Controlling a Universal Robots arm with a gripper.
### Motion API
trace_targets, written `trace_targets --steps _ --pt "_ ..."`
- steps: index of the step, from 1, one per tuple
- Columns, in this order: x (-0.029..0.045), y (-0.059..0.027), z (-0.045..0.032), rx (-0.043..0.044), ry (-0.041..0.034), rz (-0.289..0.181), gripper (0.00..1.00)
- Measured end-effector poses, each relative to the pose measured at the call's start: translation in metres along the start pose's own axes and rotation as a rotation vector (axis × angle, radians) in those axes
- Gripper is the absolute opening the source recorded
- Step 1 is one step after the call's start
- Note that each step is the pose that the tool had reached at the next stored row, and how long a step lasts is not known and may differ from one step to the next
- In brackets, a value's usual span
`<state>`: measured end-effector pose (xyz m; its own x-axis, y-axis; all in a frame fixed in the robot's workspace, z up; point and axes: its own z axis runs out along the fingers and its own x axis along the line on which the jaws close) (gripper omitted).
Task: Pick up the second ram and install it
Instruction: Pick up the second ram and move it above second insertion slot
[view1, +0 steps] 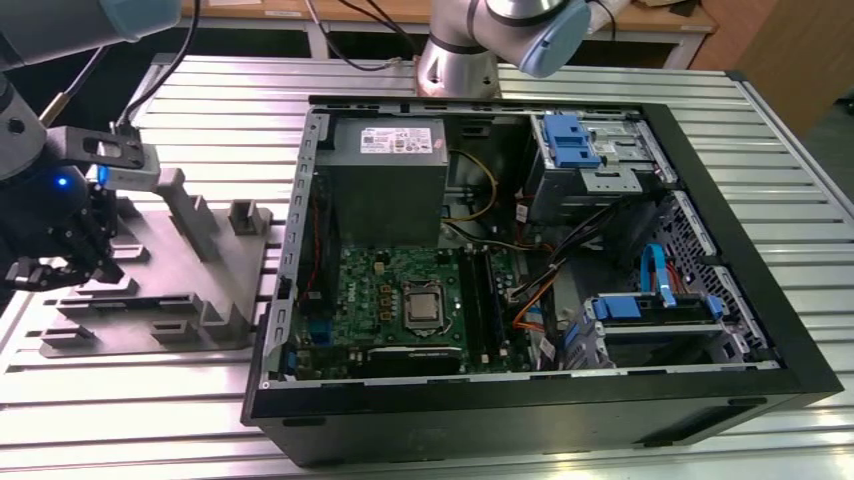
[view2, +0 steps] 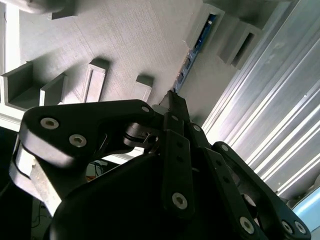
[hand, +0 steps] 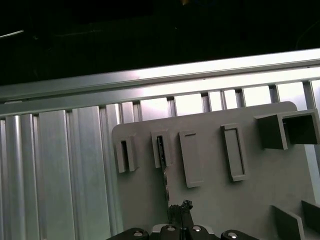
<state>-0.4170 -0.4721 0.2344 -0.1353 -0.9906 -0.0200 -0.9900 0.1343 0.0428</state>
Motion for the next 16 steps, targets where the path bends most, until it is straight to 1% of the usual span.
trace_targets --steps 3,7,10,16 --pt "0.0005 -0.0002 0.0027 0.0000 0.0000 -0.001 0.10" --pt "0.0005 -0.0002 0.0037 -0.0002 0.0002 -0.002 0.10" --pt "0.0006 -0.0004 0.0065 -0.0002 0.0003 -0.005 0.10" --pt "0.0016 0.0006 0.0101 -0.0010 0.0020 -0.047 0.10"
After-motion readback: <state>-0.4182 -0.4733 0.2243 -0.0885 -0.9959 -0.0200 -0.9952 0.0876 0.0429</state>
